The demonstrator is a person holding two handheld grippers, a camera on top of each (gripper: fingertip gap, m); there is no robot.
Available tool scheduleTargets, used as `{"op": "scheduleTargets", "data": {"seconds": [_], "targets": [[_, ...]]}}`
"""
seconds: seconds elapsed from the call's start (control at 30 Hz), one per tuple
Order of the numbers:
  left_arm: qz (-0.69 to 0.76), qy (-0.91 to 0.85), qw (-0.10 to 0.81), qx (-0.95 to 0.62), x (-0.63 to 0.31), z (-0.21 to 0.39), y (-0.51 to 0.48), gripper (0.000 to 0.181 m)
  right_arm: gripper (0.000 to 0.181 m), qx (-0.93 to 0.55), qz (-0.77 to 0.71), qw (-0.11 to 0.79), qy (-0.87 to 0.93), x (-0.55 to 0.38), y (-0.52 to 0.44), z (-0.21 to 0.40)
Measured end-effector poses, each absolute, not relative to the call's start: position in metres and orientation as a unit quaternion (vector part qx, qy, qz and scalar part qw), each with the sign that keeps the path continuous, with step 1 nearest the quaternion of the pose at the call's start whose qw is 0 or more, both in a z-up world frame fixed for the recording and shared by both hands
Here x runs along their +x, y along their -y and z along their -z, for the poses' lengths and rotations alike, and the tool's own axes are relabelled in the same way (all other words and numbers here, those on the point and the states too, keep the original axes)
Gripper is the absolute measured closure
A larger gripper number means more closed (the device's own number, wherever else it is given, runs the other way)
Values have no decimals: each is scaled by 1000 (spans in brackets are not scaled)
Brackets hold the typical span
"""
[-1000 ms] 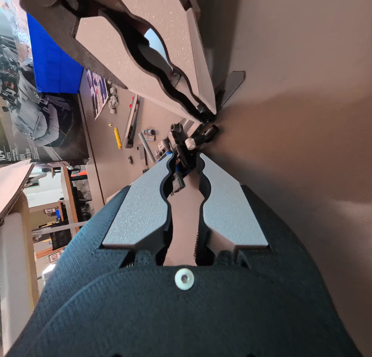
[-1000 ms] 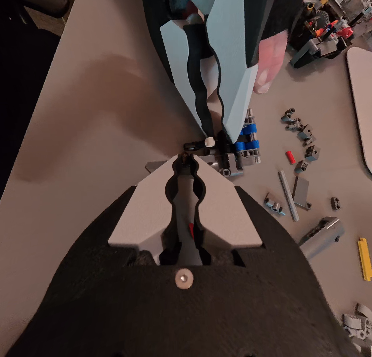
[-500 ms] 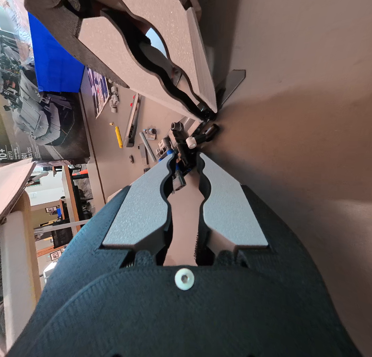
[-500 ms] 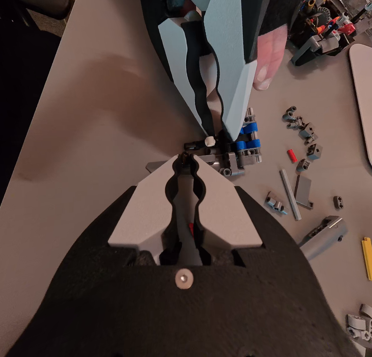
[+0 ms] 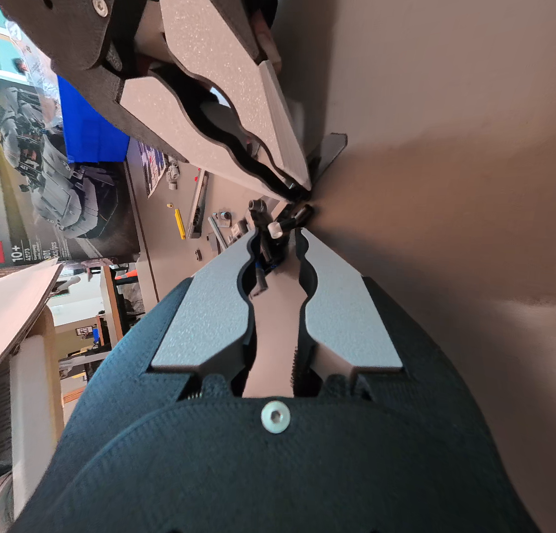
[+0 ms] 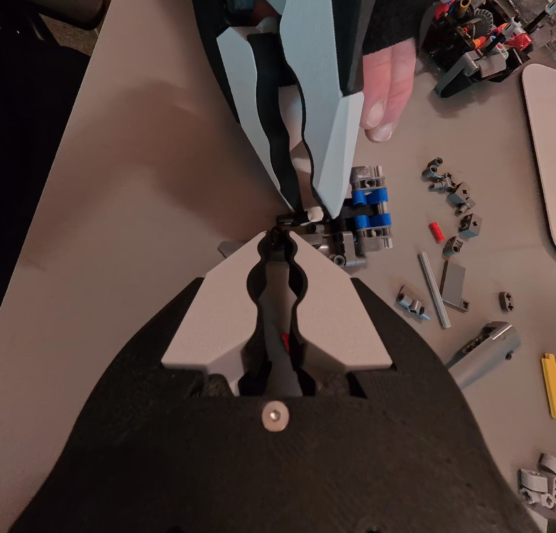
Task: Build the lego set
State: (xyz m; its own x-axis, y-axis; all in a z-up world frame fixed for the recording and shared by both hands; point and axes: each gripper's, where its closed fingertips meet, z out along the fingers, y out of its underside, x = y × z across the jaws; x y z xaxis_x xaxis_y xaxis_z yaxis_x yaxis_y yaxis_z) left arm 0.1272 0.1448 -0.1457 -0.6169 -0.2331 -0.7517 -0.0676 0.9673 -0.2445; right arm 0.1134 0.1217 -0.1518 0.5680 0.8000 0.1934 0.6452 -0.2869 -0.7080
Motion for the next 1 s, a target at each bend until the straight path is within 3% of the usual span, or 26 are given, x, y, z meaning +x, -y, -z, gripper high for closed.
{"op": "scheduleTargets", "data": {"seconds": [1.0], "targets": [[101, -892, 433, -85, 128, 145, -143, 169, 176, -798, -106, 388, 450, 114, -122, 152]]}}
